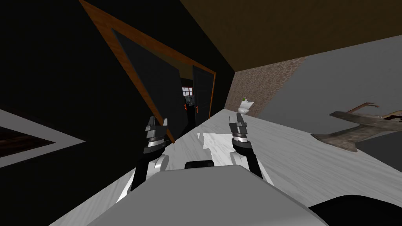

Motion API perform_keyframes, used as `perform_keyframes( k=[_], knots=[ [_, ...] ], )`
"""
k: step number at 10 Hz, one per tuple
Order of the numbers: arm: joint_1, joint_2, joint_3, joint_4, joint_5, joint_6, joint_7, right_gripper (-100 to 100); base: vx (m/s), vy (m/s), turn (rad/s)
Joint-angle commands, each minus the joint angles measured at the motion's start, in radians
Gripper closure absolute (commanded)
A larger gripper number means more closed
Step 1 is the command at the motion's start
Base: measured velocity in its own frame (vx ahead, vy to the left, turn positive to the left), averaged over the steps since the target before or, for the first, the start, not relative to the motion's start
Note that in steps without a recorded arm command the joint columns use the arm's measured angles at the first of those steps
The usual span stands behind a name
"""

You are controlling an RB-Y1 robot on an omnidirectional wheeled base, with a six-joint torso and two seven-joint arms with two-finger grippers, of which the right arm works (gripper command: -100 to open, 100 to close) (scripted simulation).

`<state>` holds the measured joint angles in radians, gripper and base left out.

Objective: Push the door open

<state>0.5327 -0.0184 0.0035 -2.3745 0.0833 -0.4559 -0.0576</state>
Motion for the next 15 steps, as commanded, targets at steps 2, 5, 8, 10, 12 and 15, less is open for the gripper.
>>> perform_keyframes(
  k=[2, 5, 8, 10, 12, 15],
  knots=[
    [-0.017, -0.015, -0.006, 0.049, -0.024, -0.013, -0.032, -100, 0.103, -0.034, 0.211],
    [-0.036, -0.029, -0.012, 0.104, -0.051, -0.028, -0.069, -100, 0.114, -0.05, 0.15],
    [-0.057, -0.042, -0.019, 0.164, -0.08, -0.044, -0.108, -100, 0.11, -0.065, 0.184],
    [-0.072, -0.049, -0.024, 0.208, -0.101, -0.056, -0.138, -100, 0.138, -0.08, 0.207],
    [-0.088, -0.056, -0.029, 0.252, -0.122, -0.068, -0.167, -100, 0.11, -0.061, 0.174],
    [-0.105, -0.062, -0.035, 0.303, -0.147, -0.081, -0.2, -100, 0.093, -0.071, 0.162]
  ],
)
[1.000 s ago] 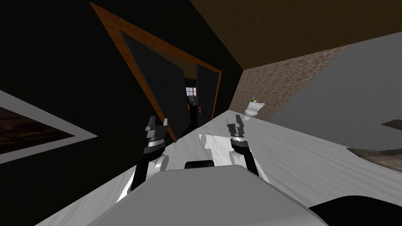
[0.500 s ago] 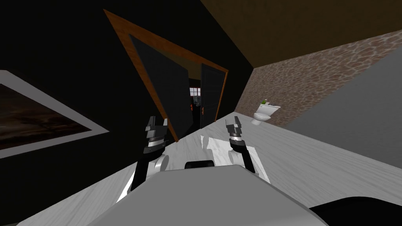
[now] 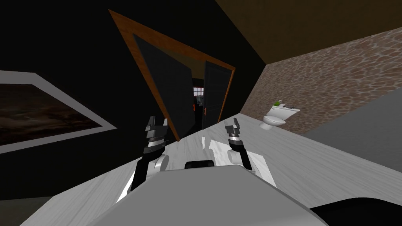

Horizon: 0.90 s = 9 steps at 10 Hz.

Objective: Push the door open

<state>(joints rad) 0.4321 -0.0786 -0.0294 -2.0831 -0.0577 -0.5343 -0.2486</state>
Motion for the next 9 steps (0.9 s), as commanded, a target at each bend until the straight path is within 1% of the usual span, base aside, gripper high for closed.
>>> perform_keyframes(
  k=[1, 2, 5, 9],
  knots=[
    [-0.011, -0.004, -0.004, 0.028, -0.014, -0.008, -0.02, -100, 0.061, -0.055, 0.149],
    [-0.023, -0.008, -0.008, 0.063, -0.031, -0.017, -0.043, -100, 0.09, -0.084, 0.234],
    [-0.042, -0.013, -0.015, 0.118, -0.057, -0.032, -0.079, -100, 0.103, -0.091, 0.171],
    [-0.068, -0.019, -0.023, 0.193, -0.094, -0.052, -0.129, -100, 0.071, -0.071, 0.17]
  ],
)
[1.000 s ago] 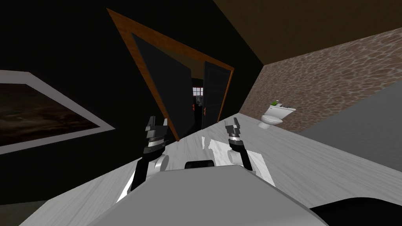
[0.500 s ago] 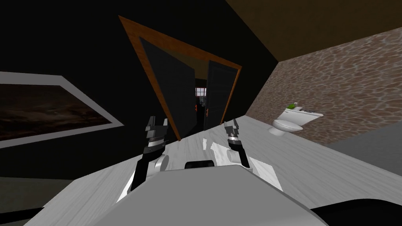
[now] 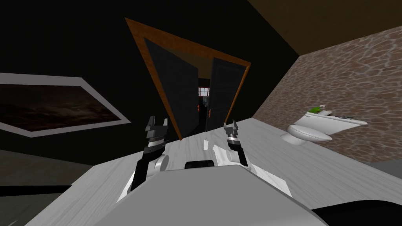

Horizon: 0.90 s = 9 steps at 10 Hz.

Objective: Push the door open

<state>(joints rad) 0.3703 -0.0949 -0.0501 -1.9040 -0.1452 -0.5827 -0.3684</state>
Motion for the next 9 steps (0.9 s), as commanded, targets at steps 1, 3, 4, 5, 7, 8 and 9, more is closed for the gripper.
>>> perform_keyframes(
  k=[1, 3, 4, 5, 7, 8, 9],
  knots=[
    [-0.013, -0.004, -0.005, 0.033, -0.016, -0.009, -0.022, -100, 0.073, -0.075, 0.167],
    [-0.027, -0.005, -0.01, 0.074, -0.035, -0.02, -0.049, -100, 0.065, -0.087, 0.188],
    [-0.034, -0.006, -0.012, 0.094, -0.045, -0.025, -0.062, -100, 0.057, -0.089, 0.155],
    [-0.041, -0.007, -0.014, 0.114, -0.055, -0.03, -0.075, -100, 0.078, -0.081, 0.189],
    [-0.055, -0.008, -0.019, 0.154, -0.075, -0.041, -0.102, -100, 0.061, -0.101, 0.19],
    [-0.062, -0.009, -0.021, 0.175, -0.084, -0.047, -0.116, -100, 0.044, -0.104, 0.191],
    [-0.069, -0.009, -0.024, 0.195, -0.094, -0.052, -0.129, -100, 0.049, -0.104, 0.162]
  ],
)
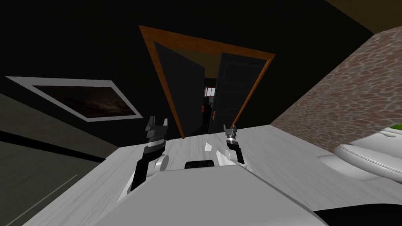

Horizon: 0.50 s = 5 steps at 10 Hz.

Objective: Push the door open

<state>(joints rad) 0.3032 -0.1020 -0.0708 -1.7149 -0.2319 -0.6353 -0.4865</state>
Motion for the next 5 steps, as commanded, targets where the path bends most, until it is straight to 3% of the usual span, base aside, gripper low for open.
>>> perform_keyframes(
  k=[1, 5],
  knots=[
    [-0.016, -0.002, -0.008, 0.048, -0.028, -0.011, -0.039, -100, 0.09, -0.112, 0.282],
    [-0.045, -0.002, -0.017, 0.131, -0.068, -0.033, -0.093, -100, 0.06, -0.112, 0.203]
  ],
)
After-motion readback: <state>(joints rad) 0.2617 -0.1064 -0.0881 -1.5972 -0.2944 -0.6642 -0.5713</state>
